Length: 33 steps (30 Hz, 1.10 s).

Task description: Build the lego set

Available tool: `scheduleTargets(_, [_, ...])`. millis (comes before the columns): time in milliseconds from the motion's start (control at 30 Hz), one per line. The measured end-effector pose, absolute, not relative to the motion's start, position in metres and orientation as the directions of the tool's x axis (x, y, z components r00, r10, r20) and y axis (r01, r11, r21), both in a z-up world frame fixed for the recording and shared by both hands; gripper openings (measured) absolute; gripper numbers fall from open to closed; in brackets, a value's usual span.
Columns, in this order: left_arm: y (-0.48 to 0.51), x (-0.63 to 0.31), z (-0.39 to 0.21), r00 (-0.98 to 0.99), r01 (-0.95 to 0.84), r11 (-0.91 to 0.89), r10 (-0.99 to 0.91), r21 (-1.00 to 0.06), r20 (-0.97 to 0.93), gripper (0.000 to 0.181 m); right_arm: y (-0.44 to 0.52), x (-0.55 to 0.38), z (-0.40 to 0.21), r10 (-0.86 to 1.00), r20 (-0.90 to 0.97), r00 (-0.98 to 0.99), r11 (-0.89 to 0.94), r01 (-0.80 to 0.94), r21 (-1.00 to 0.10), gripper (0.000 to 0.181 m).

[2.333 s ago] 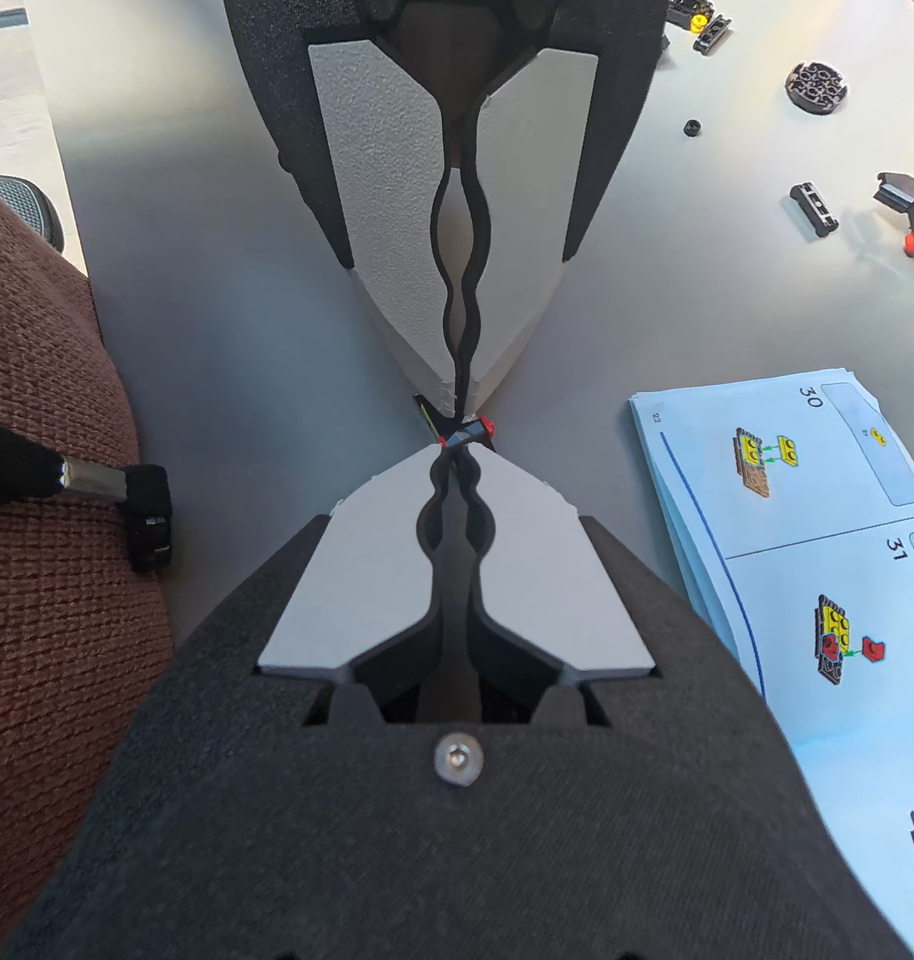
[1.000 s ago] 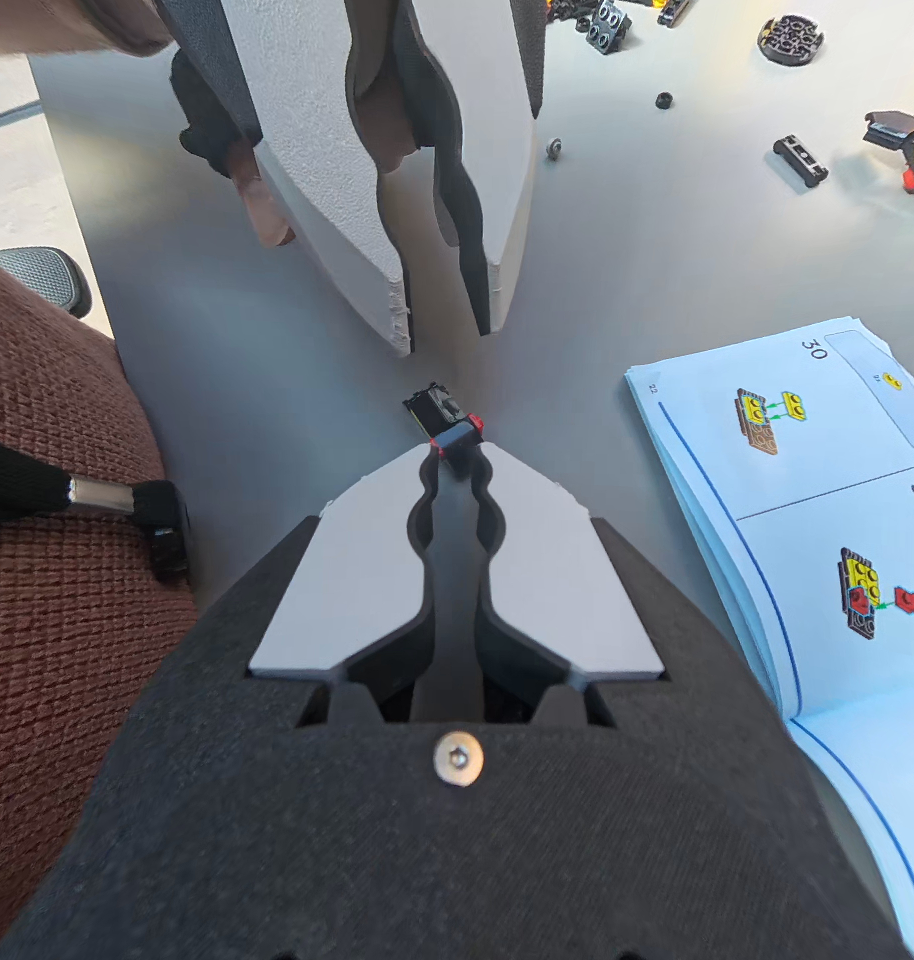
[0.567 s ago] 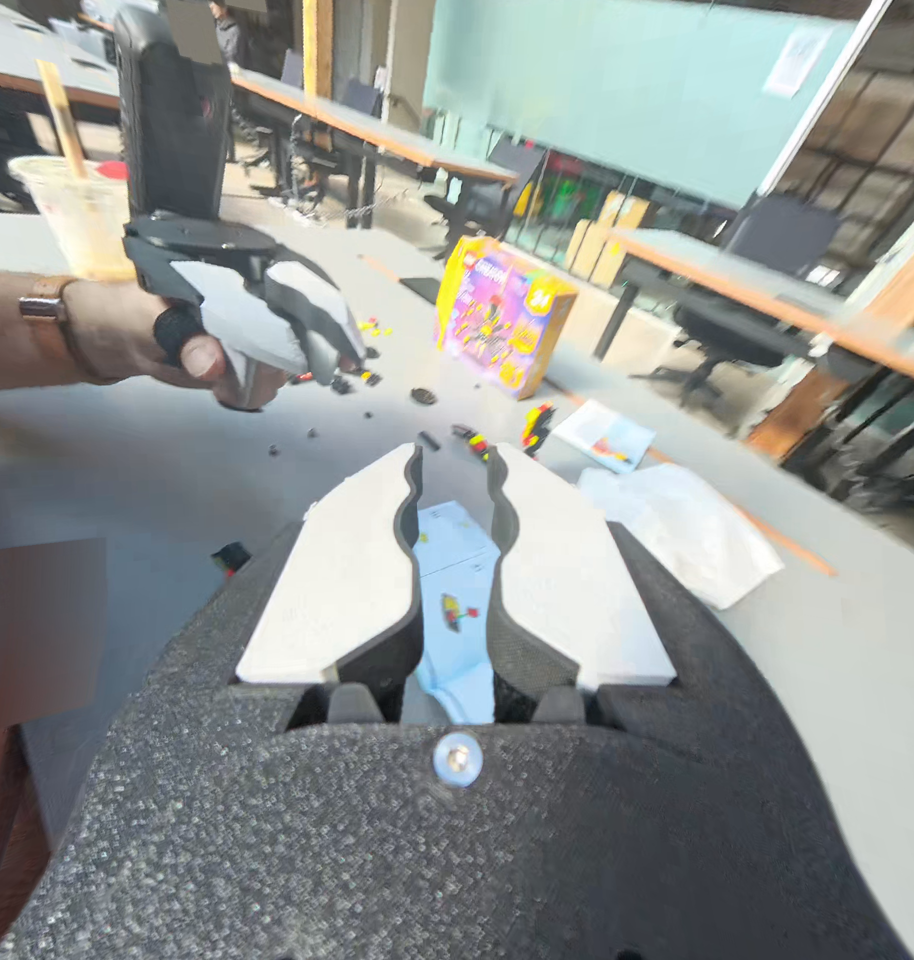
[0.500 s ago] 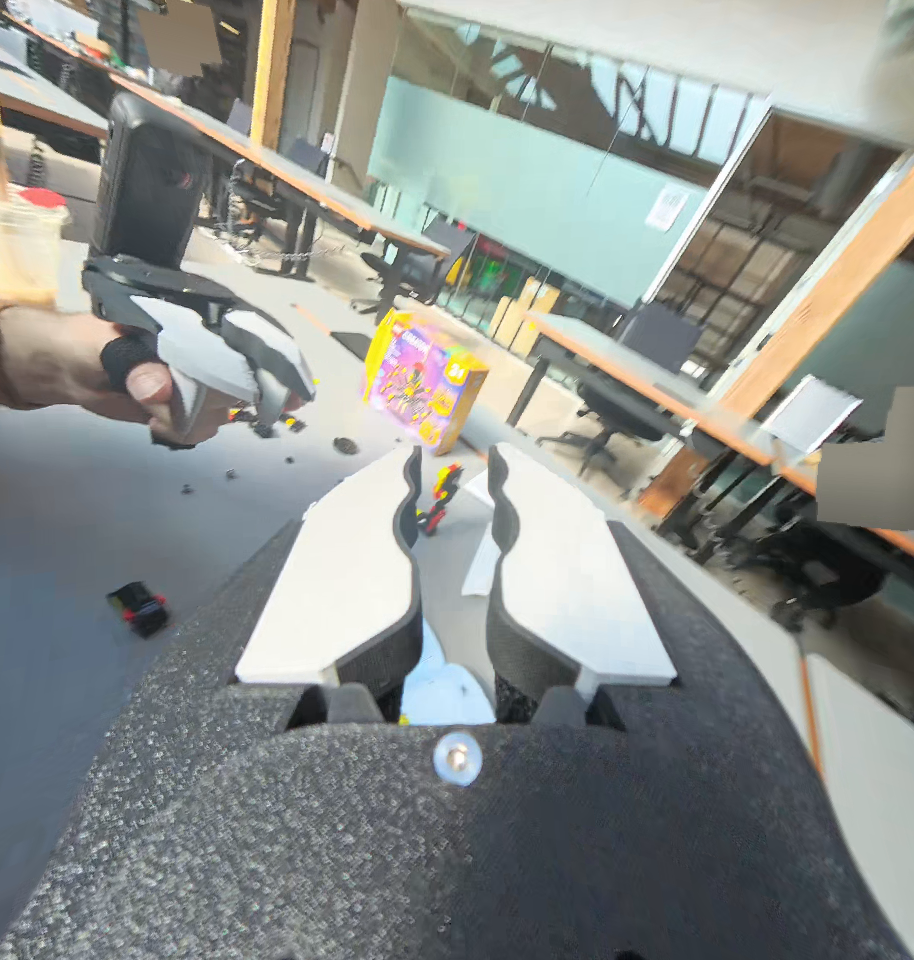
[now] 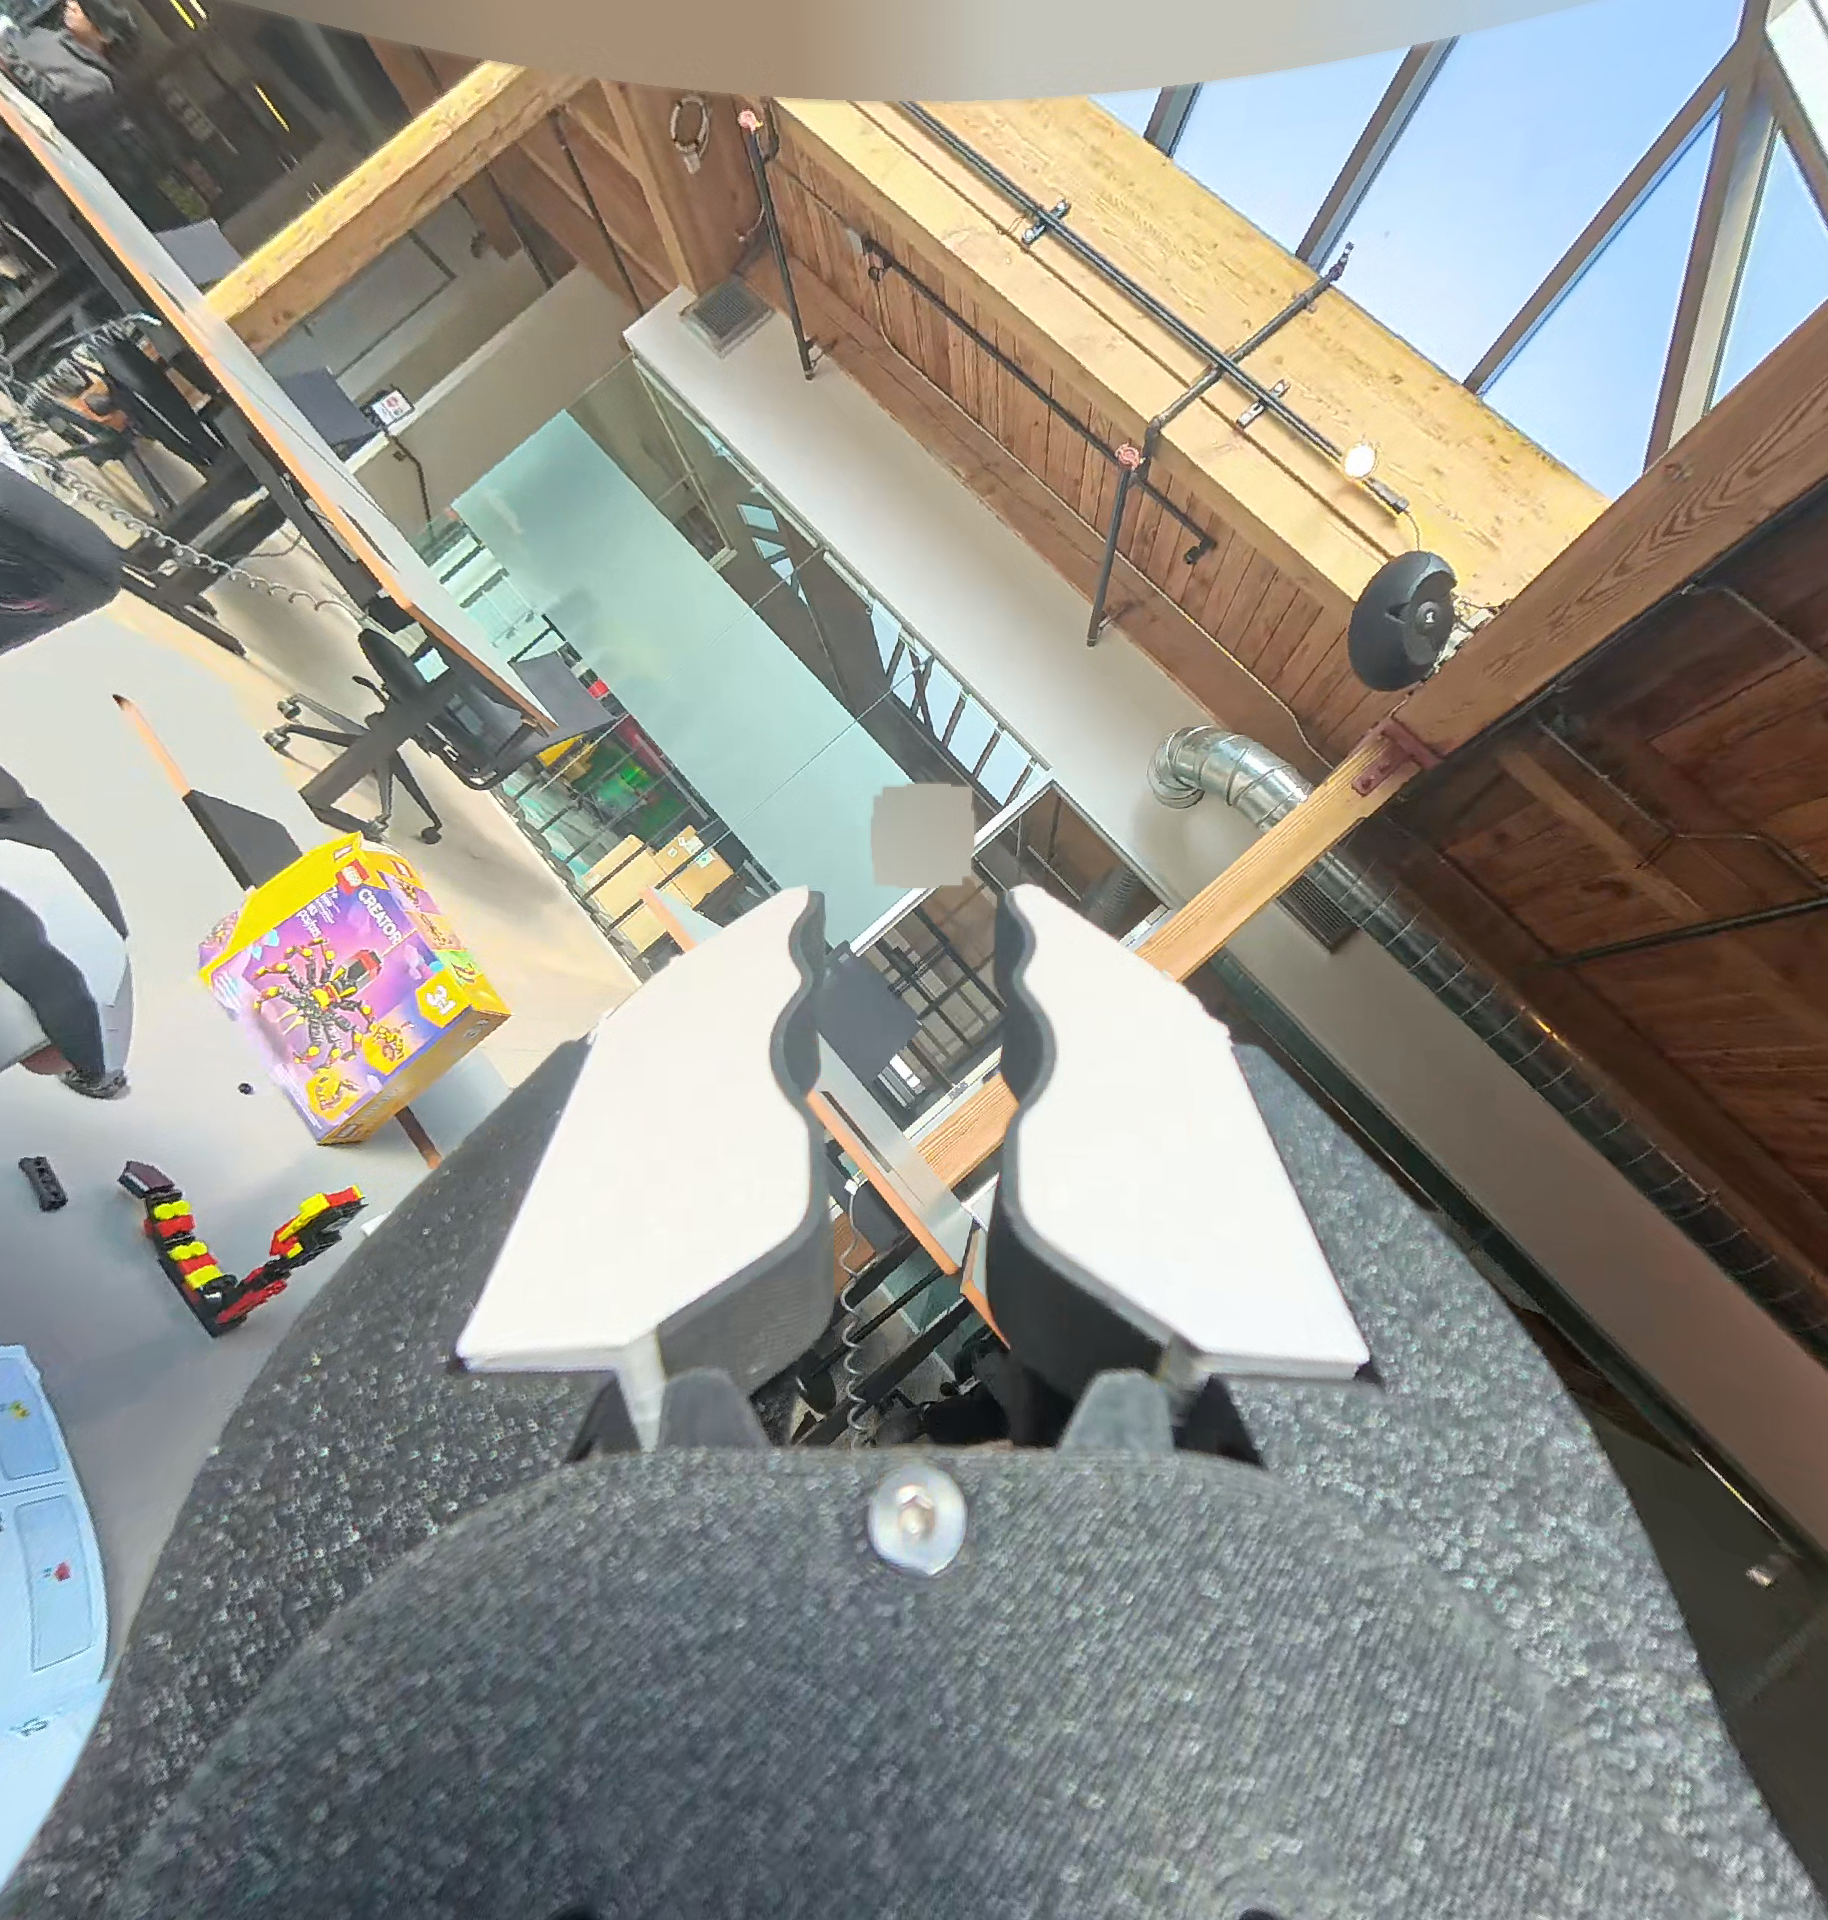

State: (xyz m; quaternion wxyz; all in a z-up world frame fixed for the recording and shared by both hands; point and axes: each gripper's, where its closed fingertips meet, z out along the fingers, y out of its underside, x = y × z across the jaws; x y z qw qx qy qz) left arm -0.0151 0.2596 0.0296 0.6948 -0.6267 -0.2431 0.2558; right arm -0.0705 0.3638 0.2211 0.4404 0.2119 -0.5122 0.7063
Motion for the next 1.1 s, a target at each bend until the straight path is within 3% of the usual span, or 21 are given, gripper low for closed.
scheduleTargets(33, [0.259,-0.015,0.033,0.75,-0.06,0.088,0.662,-0.994,0.013,0.03,0.365,-0.069,0.223,0.406,0.754,-0.516,-0.093,-0.844,-0.528,0.028])
scheduleTargets(100, [0.258,-0.017,0.039,0.741,-0.081,0.097,0.671,-0.992,0.006,0.03,0.365,-0.063,0.222,0.396,0.754,-0.524,-0.122,-0.844,-0.523,0.0])
scheduleTargets(233, [0.251,-0.026,0.06,0.68,-0.193,0.119,0.732,-0.974,-0.045,0.029,0.36,-0.06,0.212,0.415,0.76,-0.5,-0.111,-0.857,-0.503,0.0])
scheduleTargets(400, [0.257,-0.031,0.095,0.678,-0.287,0.067,0.719,-0.956,-0.153,0.03,0.362,-0.058,0.221,0.392,0.745,-0.54,-0.15,-0.836,-0.527,0.024])
scheduleTargets(700, [0.262,-0.035,0.092,0.673,-0.291,0.126,0.732,-0.948,-0.11,0.03,0.368,-0.064,0.209,0.402,0.753,-0.521,-0.109,-0.844,-0.525,0.023])
scheduleTargets(1100, [0.27,-0.045,0.123,0.712,-0.319,0.176,0.694,-0.931,-0.112,0.031,0.37,-0.068,0.286,0.385,0.893,-0.235,-0.009,-0.968,-0.251,0.04])
